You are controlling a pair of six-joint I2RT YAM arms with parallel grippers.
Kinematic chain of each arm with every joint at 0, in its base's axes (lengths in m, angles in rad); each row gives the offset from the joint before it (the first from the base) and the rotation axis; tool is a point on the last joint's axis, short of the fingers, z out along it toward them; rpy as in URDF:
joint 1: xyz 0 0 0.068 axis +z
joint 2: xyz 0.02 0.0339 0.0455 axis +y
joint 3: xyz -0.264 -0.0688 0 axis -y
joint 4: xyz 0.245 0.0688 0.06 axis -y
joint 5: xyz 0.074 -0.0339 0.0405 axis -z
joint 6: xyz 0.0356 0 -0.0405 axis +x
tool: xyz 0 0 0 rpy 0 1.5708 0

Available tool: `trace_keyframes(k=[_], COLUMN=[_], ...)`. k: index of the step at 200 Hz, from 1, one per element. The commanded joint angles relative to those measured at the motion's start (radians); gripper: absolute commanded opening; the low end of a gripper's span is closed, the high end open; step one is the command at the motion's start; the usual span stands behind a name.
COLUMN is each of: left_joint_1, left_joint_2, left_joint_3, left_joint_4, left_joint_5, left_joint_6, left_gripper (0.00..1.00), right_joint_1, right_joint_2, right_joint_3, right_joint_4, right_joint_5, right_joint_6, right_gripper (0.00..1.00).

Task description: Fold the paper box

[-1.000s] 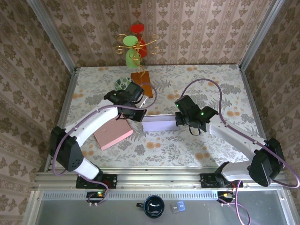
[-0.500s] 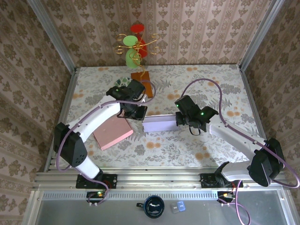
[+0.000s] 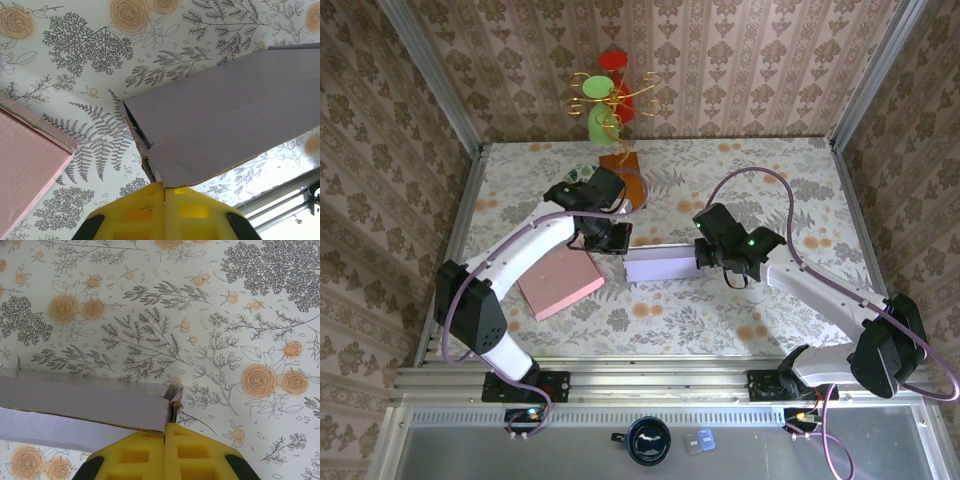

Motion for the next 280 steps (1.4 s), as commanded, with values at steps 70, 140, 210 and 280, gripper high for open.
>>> trace_keyframes(k=[70, 140, 210, 280], left_joint_1=[-0.021, -0.034, -0.036, -0.043], left_joint_2=[-0.082, -0.093, -0.089, -0.083], left_joint_3=[-0.173, -0.216, -0.203, -0.184], left_joint_4=[0.135, 0.152, 0.149, 0.140], left_joint_5=[-0.035, -0.073, -0.074, -0.075], left_joint_6=[0.025, 0.041, 0.049, 0.051], left_gripper=[0.00, 0.00, 0.00, 0.00], right_joint_1=[0.020, 0.027, -0.026, -0.218], right_joint_2=[-0.050, -0.087, -0.253, -0.341], right_joint_3=[-0.087, -0.126, -0.099, -0.310], right_joint_4=[0.084, 0.101, -0.023, 0.359], right_joint_5=[0.001, 0.006, -0.168, -0.456], right_joint_6=[-0.047, -0.032, 0.426, 1.053], right_gripper=[0.00, 0.06, 0.55, 0.66])
